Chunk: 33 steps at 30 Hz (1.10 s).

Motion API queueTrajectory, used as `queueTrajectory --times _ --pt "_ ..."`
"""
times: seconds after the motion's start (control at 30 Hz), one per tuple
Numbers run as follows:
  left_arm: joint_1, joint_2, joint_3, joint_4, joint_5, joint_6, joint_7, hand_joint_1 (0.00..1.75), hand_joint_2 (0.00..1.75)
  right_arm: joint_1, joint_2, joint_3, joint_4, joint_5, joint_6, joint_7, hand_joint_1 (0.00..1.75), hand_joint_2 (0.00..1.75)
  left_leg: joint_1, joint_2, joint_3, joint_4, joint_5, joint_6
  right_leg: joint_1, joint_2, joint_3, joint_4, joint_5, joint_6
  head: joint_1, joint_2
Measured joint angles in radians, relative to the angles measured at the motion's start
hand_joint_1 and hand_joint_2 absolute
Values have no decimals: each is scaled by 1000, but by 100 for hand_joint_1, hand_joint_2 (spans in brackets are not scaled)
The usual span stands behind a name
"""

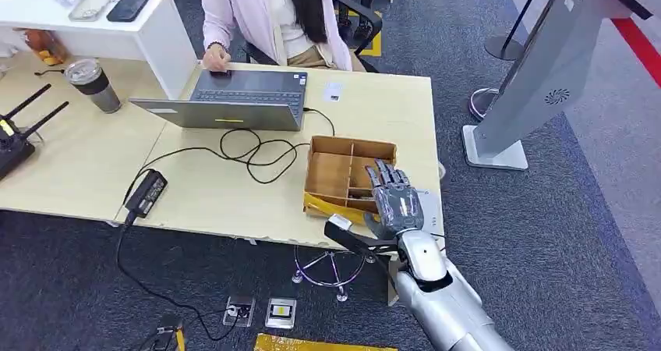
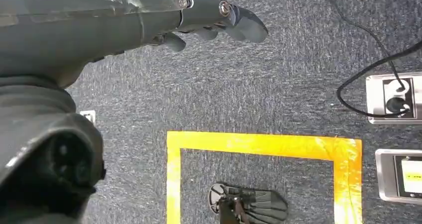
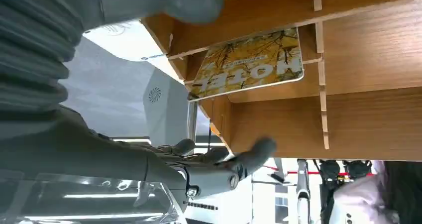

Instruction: Pass the card to the sensor for recognition and then transmit it.

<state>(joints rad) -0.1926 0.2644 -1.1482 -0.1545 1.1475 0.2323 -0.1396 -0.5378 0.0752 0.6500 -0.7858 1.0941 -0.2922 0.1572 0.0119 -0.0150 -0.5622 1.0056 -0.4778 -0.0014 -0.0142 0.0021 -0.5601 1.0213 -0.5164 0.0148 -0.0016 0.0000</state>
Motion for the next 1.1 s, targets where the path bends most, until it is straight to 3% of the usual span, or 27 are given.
queueTrajectory --times 0.03,0.07,0.63,0.67,1.1 --pt "-1 0 0 0 0 0 1 0 0 0 0 0 0 -2 0 0 7 175 0 0 0 0 0 0 0 0 0 0 0 0 0 0" --pt "-2 0 0 0 0 0 1 0 0 0 0 0 0 -2 2 0 0 175 0 0 0 0 0 0 0 0 0 0 0 0 0 0" --pt "-8 0 -5 0 0 10 3 0 0 -4 0 0 9 2 7 16 0 175 0 0 0 0 0 0 0 0 0 0 0 0 0 0" --pt "-9 0 -5 0 0 10 6 0 0 -4 0 0 9 0 16 15 175 175 0 0 0 0 0 0 0 0 0 0 0 0 0 0" --pt "-11 0 -5 0 0 11 9 0 0 -4 -2 0 9 -19 30 3 175 175 0 0 0 0 0 0 0 0 0 0 0 0 0 0"
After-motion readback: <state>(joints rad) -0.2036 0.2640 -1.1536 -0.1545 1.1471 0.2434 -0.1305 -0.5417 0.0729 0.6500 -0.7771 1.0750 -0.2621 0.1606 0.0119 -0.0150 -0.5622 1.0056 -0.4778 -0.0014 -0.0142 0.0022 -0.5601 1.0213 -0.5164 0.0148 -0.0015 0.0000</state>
